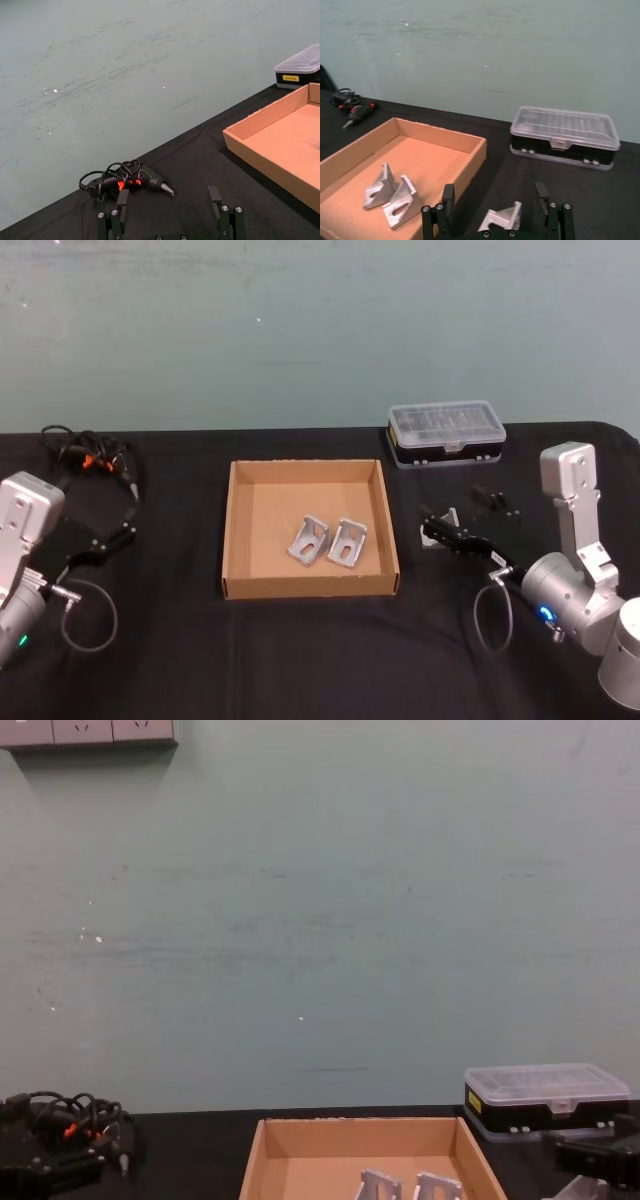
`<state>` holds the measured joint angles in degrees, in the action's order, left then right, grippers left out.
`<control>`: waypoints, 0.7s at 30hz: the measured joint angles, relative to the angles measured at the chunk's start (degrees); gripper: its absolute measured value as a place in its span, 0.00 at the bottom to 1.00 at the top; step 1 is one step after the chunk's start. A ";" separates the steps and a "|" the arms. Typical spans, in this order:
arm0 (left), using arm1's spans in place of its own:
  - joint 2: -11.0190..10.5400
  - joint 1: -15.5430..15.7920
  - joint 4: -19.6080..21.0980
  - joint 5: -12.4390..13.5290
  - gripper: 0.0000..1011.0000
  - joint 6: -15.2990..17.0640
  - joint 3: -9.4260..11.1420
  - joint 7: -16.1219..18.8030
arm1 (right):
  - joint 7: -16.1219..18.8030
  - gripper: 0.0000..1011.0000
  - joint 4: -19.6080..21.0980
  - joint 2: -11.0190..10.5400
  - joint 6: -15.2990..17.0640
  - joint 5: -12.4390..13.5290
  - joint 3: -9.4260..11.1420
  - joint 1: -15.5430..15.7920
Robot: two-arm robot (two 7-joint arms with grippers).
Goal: Use one hand to pick up the angle iron from the table and place it into the box.
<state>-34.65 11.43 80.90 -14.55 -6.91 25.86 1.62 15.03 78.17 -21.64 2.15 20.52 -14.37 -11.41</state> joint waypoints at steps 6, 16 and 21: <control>0.00 0.00 0.00 0.00 0.99 0.00 0.00 0.00 | -1.40 0.99 -0.14 1.10 1.29 -0.71 1.19 0.38; 0.00 0.00 0.00 0.00 0.99 0.00 0.00 0.00 | -1.29 0.99 -2.36 3.10 3.35 -0.74 2.54 -0.51; 0.00 0.00 0.00 0.00 0.99 0.00 0.00 0.00 | -0.79 0.99 -3.57 3.79 4.32 -0.49 3.00 -1.07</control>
<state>-34.65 11.43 80.90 -14.55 -6.91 25.86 1.62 14.24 74.59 -17.85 6.48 20.03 -11.37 -12.48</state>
